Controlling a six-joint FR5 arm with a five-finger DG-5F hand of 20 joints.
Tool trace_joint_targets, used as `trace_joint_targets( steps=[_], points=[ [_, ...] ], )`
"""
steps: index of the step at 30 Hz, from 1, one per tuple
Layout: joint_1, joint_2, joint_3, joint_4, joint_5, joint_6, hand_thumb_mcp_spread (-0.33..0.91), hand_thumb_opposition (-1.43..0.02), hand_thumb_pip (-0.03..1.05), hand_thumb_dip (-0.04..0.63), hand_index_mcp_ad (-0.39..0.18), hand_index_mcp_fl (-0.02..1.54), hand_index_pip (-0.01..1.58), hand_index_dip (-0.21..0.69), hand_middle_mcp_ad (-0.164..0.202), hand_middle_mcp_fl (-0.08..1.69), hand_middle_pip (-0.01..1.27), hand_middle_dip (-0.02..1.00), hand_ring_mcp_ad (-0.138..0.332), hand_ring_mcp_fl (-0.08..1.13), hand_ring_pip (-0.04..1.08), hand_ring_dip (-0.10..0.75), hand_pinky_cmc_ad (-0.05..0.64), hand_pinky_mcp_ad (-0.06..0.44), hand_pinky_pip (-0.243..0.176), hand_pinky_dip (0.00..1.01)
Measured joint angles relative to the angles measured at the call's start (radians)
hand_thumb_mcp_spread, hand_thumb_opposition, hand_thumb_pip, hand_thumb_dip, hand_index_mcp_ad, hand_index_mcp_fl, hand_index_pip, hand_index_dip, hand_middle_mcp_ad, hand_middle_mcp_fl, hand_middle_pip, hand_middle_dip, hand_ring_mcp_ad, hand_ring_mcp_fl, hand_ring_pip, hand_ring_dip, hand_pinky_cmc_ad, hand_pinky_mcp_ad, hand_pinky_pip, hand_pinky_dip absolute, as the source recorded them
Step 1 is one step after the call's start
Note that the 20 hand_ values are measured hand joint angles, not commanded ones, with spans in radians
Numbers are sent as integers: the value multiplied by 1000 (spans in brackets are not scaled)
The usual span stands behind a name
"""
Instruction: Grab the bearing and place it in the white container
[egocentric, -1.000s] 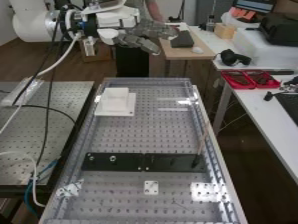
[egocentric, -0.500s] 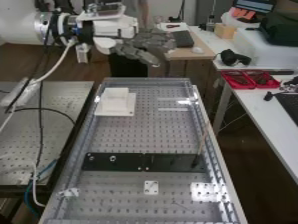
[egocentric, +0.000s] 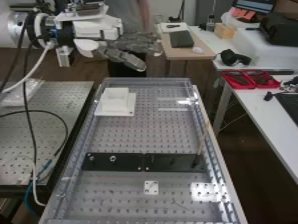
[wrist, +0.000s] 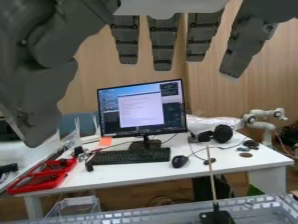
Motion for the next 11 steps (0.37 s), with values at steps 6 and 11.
trace_joint_targets(
  steps=[6,11],
  points=[
    [-16,9,-9,-5,-15,-1,152,-730,593,141,-75,51,103,201,86,56,120,255,150,0,75,113,396,295,-138,403],
    [-21,12,-13,-5,-20,1,152,-730,592,141,-75,51,103,201,86,56,120,255,150,0,75,113,396,298,-138,403]
  ],
)
